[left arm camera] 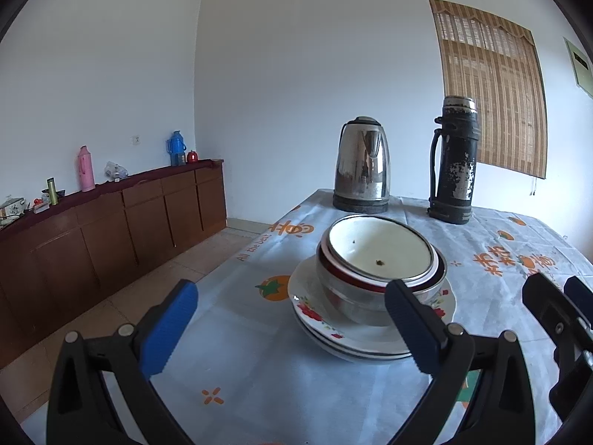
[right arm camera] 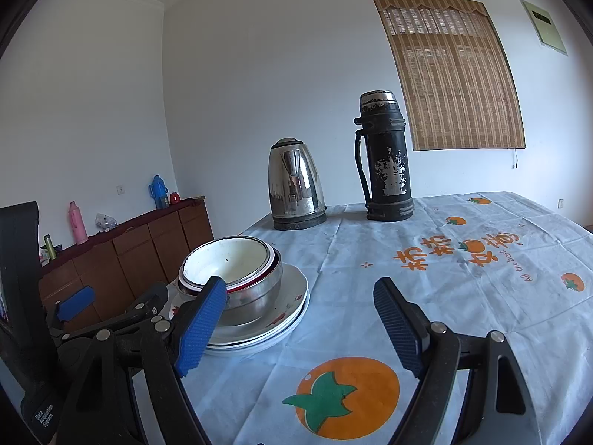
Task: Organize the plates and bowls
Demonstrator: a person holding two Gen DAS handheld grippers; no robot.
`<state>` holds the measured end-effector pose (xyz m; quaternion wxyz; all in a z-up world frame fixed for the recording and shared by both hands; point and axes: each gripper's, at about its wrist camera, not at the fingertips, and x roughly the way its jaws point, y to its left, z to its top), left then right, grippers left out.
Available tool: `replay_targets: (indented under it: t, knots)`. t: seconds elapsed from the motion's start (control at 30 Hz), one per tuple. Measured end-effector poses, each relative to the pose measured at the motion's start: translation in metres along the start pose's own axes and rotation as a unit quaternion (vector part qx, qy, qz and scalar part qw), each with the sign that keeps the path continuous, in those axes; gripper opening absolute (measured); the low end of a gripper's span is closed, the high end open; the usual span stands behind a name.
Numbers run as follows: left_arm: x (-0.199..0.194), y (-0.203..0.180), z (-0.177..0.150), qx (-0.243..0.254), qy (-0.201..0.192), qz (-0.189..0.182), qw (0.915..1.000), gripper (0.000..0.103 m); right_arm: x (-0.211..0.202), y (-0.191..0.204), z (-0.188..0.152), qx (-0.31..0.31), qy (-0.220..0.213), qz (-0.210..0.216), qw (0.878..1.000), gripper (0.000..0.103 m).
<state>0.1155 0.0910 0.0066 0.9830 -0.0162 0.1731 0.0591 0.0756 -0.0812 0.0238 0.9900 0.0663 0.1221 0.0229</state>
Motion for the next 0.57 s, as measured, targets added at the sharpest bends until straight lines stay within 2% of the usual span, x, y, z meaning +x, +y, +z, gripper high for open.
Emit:
replay_targets:
  t: [0.57]
  knots:
    - [-0.0009, -0.0009, 0.0, -0.001, -0.003, 0.003, 1.0, 0.102, -0.0021, 0.005, -0.0018, -0.015, -0.001, -0.005, 1.0, 0.083]
